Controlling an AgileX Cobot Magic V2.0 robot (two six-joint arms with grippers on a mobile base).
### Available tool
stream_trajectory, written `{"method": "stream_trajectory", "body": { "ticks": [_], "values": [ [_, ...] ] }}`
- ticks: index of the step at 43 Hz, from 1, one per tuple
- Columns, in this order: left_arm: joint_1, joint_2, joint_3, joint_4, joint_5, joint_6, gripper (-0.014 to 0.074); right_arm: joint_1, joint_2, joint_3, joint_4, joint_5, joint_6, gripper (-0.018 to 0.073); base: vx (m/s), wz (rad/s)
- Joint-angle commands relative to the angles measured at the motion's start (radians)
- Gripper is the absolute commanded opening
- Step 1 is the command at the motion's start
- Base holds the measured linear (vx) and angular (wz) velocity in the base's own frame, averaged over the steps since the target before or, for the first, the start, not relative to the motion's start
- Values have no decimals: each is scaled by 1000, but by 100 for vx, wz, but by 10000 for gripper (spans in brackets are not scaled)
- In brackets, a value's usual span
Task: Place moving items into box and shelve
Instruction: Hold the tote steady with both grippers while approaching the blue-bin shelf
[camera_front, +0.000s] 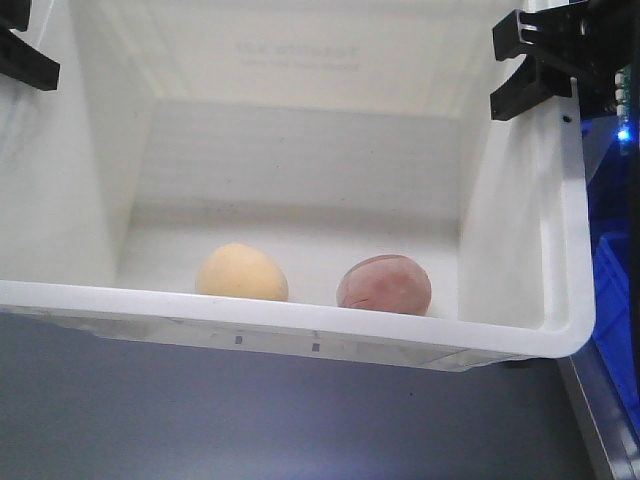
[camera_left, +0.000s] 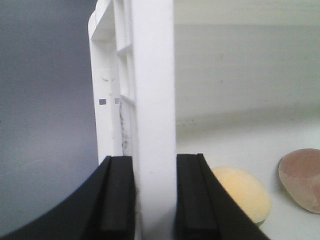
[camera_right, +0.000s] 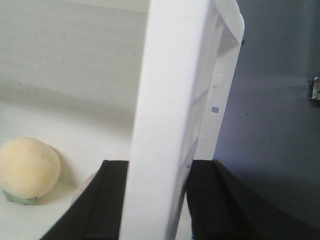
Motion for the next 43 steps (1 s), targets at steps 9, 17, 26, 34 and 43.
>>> {"method": "stream_trajectory", "body": {
  "ticks": [9,17,26,34,43],
  "values": [
    [-10,-42,-42,-145,-69,-2,-1,6,-41,-47,133,-65,-28,0,43,6],
    [-10,-42,-42,-145,-69,-2,-1,6,-41,-47,133,-64,-28,0,42,6],
    [-10,-42,-42,-145,-69,-2,-1,6,-41,-47,133,-64,-28,0,43,1],
    [-10,-42,-42,-145,-69,-2,-1,6,-41,-47,133,-64,-28,0,43,-2],
    [-10,-42,-42,-145,-69,-2,-1,6,-41,-47,133,-64,-28,0,43,-2]
  ]
}}
